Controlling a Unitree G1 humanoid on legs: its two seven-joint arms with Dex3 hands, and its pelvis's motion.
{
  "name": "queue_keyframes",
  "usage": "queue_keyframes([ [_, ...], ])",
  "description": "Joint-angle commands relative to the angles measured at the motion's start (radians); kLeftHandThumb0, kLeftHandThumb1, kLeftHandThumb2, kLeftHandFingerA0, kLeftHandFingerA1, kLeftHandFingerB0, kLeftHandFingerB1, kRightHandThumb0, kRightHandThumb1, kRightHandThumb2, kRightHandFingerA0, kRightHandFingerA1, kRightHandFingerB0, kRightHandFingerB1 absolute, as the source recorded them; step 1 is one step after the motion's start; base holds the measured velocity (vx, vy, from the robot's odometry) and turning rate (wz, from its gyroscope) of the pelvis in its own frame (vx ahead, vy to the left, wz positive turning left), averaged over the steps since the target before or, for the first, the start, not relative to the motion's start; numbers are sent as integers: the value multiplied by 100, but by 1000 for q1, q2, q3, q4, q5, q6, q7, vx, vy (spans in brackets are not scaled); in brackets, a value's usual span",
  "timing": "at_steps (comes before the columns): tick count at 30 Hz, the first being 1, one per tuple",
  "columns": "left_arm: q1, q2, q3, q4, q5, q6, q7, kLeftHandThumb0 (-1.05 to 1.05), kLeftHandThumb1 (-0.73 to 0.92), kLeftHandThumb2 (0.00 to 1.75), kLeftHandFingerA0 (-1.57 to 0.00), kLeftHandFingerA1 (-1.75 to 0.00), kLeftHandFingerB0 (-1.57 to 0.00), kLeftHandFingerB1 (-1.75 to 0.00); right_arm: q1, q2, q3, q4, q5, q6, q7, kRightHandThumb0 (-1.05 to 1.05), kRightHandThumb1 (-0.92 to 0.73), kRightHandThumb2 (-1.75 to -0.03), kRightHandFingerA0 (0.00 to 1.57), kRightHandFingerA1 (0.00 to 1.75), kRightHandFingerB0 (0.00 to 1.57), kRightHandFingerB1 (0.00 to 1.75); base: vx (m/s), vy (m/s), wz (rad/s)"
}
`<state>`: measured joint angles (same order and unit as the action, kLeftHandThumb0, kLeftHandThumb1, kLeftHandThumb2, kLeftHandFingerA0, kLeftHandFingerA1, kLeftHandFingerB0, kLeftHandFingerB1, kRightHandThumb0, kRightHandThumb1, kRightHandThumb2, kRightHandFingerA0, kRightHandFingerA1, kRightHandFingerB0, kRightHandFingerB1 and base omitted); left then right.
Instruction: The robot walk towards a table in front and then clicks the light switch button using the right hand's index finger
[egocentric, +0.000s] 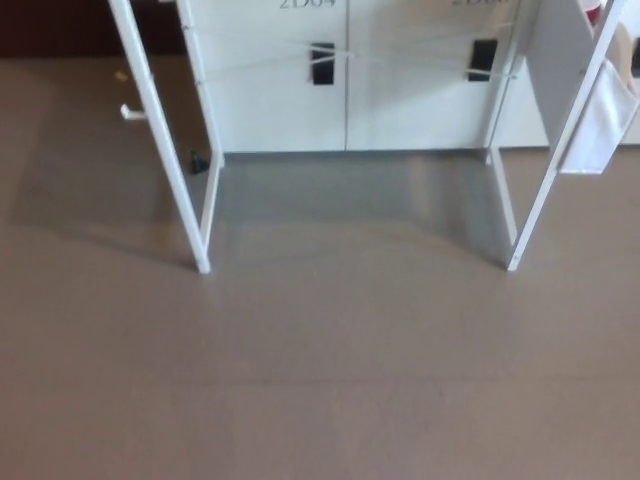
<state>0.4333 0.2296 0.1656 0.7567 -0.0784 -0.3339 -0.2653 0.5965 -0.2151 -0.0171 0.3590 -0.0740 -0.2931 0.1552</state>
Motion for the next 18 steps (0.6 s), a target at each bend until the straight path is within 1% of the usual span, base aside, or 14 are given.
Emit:
queue_keyframes([
  [1,-2,14,-2,3,13,-25,5,-79,52,85,-25,-113,-32,-74,-12,-14,7,27,-23,6,-12,-34,-61,-58,65,50,43,43,375,262,47],
  [3,-7,16,-1,15,12,-27,6,-81,53,87,-25,-110,-33,-74,-14,-12,10,28,-24,6,-16,-34,-61,-58,66,51,44,44,351,217,-40],
  [5,-1,17,-2,11,13,-25,7,-78,54,84,-24,-110,-33,-73,-1,-13,13,9,-26,16,-16,-34,-61,-58,66,52,44,44,295,152,4],
  [6,-1,18,-2,16,11,-29,4,-81,54,86,-25,-113,-32,-75,3,-15,15,3,-30,16,-15,-34,-62,-58,63,50,43,44,262,119,3],
  [9,-3,15,9,26,-9,-28,-14,-81,52,87,-25,-114,-33,-75,10,-11,14,9,-18,3,-4,-32,-61,-58,62,50,43,44,252,37,12],
  [13,6,20,5,12,-1,-23,-13,-77,54,83,-24,-112,-32,-75,-5,-19,21,44,-34,-17,-7,-34,-61,-58,64,51,43,43,200,-83,13],
  [15,9,21,2,9,7,-32,-6,-78,54,83,-25,-109,-32,-74,-8,-21,21,51,-29,-20,-1,-34,-61,-58,64,51,43,43,344,-199,29],
  [17,13,20,0,0,10,-26,-1,-80,54,84,-25,-111,-32,-75,5,-18,20,24,-19,-8,6,-34,-61,-58,63,51,42,43,426,-222,50],
  [18,20,20,6,0,-3,-22,-14,-74,44,109,-35,-88,-33,-70,17,-21,28,12,-33,-3,-1,-34,-62,-58,64,50,43,43,412,-194,46],
])
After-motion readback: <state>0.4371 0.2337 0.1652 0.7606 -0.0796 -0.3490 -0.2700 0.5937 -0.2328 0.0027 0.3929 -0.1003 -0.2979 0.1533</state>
